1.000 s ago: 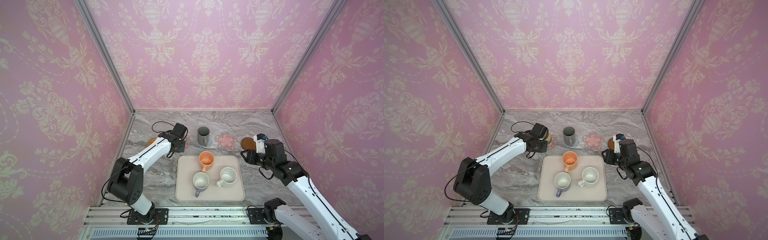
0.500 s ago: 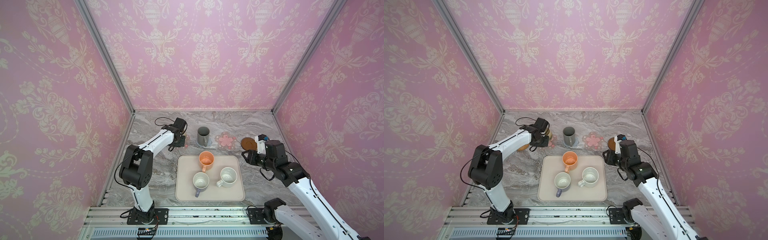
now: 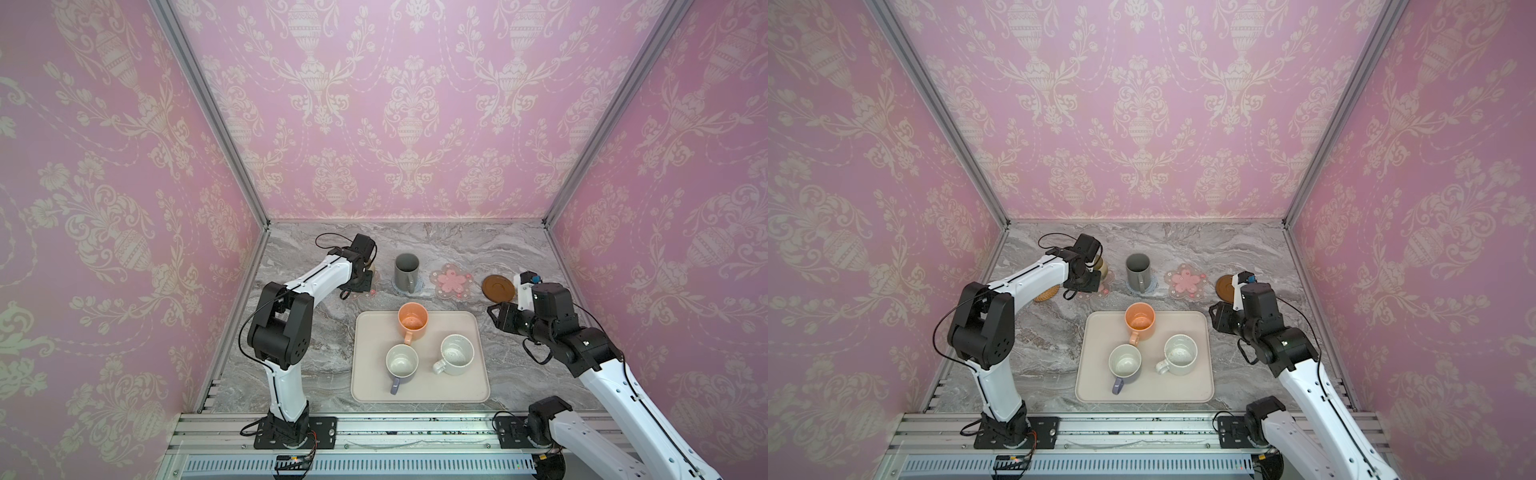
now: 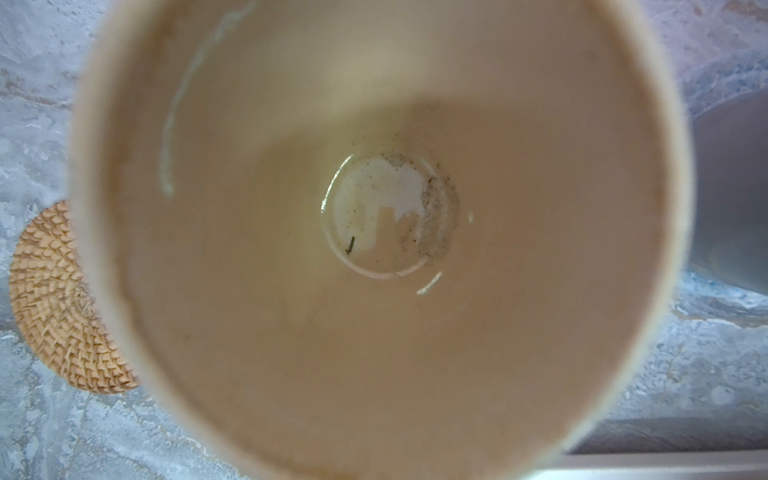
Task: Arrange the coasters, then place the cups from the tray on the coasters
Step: 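Lower the cream mug with the left gripper onto the pink flower coaster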
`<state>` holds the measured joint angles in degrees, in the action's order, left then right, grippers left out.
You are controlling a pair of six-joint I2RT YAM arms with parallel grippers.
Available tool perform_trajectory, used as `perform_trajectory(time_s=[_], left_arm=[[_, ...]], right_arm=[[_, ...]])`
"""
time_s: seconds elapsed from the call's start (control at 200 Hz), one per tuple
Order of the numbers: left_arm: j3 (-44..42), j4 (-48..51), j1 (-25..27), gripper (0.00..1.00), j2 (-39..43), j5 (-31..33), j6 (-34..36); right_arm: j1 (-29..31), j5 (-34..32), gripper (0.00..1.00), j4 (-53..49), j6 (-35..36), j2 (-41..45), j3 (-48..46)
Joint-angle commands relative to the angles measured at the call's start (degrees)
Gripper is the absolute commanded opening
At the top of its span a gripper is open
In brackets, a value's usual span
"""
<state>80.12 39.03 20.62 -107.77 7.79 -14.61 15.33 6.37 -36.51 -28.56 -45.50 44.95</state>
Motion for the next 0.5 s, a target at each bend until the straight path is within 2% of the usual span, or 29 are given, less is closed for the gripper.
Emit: perform_trajectory(time_s=[0.0,0.495], left_arm=[[0.79,-2.38,-0.91,0.00,1.09,0.20,0.97],[-2.05,-5.49,-1.66,0.00,1.79,-3.20,-0.02]], right_arm=[[-0.39,-0.70,0.46,0.03,-0.71,-0.10,0.95],[-0.39,-0.38,0.45,0.40,-1.85,0.70,0.51]])
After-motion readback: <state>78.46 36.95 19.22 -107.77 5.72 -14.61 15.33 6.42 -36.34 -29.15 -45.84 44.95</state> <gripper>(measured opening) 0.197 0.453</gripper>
